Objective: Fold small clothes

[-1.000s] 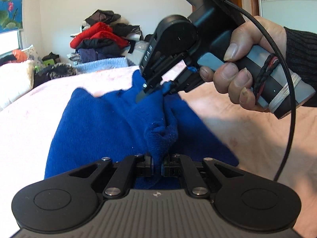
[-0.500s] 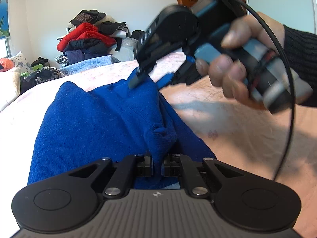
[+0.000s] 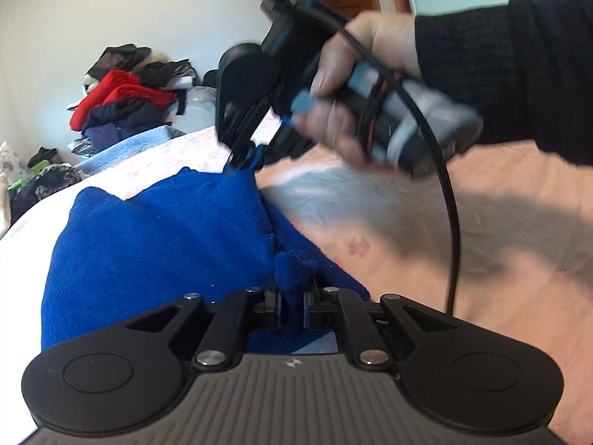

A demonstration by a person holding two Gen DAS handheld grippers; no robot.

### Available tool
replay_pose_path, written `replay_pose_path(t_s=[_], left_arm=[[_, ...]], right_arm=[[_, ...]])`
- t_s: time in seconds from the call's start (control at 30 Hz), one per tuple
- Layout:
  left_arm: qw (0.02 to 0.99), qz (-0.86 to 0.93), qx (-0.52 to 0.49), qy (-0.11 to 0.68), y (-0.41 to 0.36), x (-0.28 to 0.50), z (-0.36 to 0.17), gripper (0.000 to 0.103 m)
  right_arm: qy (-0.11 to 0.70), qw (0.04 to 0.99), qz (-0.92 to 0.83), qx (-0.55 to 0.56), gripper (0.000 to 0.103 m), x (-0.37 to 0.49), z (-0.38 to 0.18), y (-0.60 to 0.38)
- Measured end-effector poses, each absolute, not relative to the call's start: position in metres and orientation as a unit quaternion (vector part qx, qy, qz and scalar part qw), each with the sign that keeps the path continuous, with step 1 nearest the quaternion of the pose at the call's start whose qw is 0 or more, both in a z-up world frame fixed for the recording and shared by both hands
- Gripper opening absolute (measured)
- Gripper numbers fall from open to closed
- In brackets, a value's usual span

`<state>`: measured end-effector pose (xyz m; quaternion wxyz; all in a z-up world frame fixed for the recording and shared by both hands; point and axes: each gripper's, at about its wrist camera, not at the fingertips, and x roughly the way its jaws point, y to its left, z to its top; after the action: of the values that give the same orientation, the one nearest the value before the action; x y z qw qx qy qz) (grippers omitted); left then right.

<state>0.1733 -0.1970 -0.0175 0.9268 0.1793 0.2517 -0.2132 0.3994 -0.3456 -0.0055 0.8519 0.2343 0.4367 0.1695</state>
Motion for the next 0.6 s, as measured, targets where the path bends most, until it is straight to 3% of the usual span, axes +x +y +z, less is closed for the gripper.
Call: replay_pose_path(t_s=[0.07, 0.1, 0.17, 0.2, 0.23, 0.37, 0.57, 0.6], left_arm=[[0.929, -0.218, 0.175, 0.245, -0.191, 0.17, -0.017, 0.015], [0.929, -0.222, 0.175, 0.238, -0.185, 0.167, -0.015, 0.022], [0.93, -0.225, 0.181, 0.227, -0.173, 0.156, -0.012, 0.044], [0.933, -0.223, 0.181, 0.218, -0.163, 0.147, -0.009, 0.064], [0.937, -0.22, 0.176, 0.208, -0.152, 0.139, -0.006, 0.078], [0.957, -0.182, 0.134, 0.183, -0.101, 0.115, 0.005, 0.079], [0.964, -0.077, 0.048, 0.251, -0.054, 0.146, 0.001, 0.079], [0.962, -0.07, 0.031, 0.261, -0.049, 0.151, 0.0, 0.079]], right_arm=[[0.426, 0.853, 0.168, 0.251, 0.016, 0.393, -0.01, -0.347], [0.418, 0.852, 0.165, 0.267, 0.021, 0.389, -0.009, -0.35], [0.397, 0.85, 0.168, 0.301, 0.027, 0.376, -0.003, -0.36], [0.385, 0.851, 0.171, 0.314, 0.029, 0.367, 0.002, -0.365], [0.38, 0.849, 0.175, 0.323, 0.03, 0.357, 0.006, -0.37], [0.389, 0.838, 0.205, 0.322, 0.036, 0.309, 0.014, -0.376], [0.441, 0.833, 0.227, 0.245, 0.035, 0.262, 0.005, -0.344], [0.451, 0.835, 0.223, 0.223, 0.03, 0.259, 0.002, -0.335]])
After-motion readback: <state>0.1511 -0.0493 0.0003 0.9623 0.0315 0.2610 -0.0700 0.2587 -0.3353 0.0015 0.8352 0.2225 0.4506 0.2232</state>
